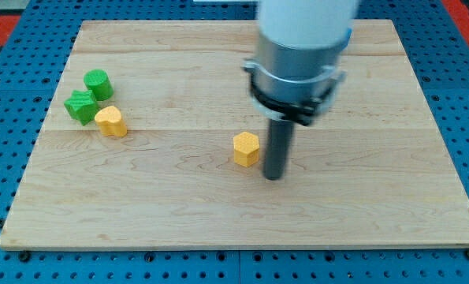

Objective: Move the yellow hexagon to the right of the green circle

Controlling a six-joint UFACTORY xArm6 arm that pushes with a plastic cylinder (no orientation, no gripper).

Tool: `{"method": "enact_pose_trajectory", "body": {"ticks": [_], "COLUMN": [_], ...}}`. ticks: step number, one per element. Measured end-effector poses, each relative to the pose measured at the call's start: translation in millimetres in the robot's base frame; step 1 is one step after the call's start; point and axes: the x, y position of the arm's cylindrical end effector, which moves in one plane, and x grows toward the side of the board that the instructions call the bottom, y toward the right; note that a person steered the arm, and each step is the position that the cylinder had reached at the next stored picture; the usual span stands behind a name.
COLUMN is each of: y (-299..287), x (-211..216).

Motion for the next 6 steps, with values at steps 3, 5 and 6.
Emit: {"method": "enact_pose_trajectory", "body": {"ticks": [3,5,6], "y": [-15.0,-183.1,-112.2], "x": [-87.4,-114.8,-86.4]}}
